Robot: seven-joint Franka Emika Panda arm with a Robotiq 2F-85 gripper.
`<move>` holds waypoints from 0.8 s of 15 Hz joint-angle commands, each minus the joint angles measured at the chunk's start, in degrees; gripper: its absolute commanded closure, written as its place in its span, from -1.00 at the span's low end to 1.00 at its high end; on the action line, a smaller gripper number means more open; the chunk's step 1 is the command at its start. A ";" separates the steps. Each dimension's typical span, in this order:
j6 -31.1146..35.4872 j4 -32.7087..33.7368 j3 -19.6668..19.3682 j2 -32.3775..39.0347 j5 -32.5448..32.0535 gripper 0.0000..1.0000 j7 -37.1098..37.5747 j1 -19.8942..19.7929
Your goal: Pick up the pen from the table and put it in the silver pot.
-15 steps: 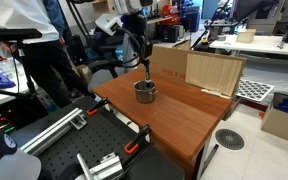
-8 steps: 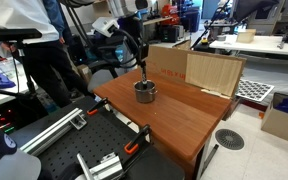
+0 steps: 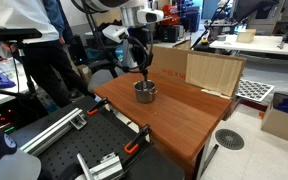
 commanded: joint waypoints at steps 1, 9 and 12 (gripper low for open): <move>-5.56 5.76 -1.55 5.12 -1.26 0.88 1.87 1.36; -8.00 10.60 -2.89 8.87 -1.10 -0.86 1.97 1.86; -9.03 11.31 -3.16 9.07 -1.04 -1.00 1.88 1.82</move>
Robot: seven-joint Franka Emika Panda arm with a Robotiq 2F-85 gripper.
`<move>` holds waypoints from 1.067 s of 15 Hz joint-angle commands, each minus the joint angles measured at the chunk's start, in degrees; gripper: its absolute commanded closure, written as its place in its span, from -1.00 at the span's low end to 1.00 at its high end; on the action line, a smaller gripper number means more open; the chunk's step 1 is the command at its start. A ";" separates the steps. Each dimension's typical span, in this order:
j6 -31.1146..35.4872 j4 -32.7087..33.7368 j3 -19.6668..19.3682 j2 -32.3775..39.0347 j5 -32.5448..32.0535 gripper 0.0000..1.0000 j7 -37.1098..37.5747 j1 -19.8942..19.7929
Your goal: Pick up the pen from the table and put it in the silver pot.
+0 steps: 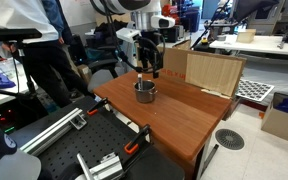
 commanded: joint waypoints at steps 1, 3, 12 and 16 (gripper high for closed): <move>-2.64 1.75 -1.60 0.69 -0.78 -1.00 0.94 1.57; -2.73 1.86 -1.70 0.66 -0.84 -1.00 0.90 1.55; -6.15 -0.37 -1.71 -3.07 -2.62 -1.00 -1.00 1.58; -4.24 -4.55 -1.47 -10.42 -3.87 -1.00 -2.07 1.14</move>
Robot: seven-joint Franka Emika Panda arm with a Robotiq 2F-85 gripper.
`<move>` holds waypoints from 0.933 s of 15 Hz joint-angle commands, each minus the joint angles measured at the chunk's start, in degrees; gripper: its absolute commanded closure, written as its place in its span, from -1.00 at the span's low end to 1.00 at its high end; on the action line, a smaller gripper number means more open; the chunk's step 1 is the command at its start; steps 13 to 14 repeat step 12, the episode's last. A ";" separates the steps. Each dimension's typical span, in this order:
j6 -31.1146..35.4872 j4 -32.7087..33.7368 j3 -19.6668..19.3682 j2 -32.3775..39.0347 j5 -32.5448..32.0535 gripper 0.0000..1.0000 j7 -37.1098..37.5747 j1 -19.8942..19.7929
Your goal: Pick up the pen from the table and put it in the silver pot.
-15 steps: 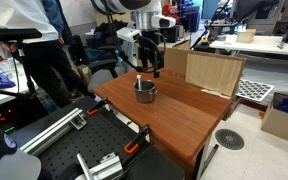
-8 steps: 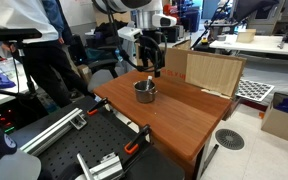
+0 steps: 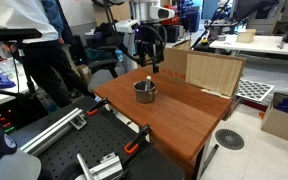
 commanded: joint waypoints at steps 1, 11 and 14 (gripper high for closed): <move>0.31 -4.51 -1.04 -7.52 -2.12 -1.00 -1.28 0.65; -0.51 -4.46 -0.99 -7.93 -3.39 -1.00 -0.65 0.27; -0.51 -4.46 -0.99 -7.93 -3.39 -1.00 -0.65 0.27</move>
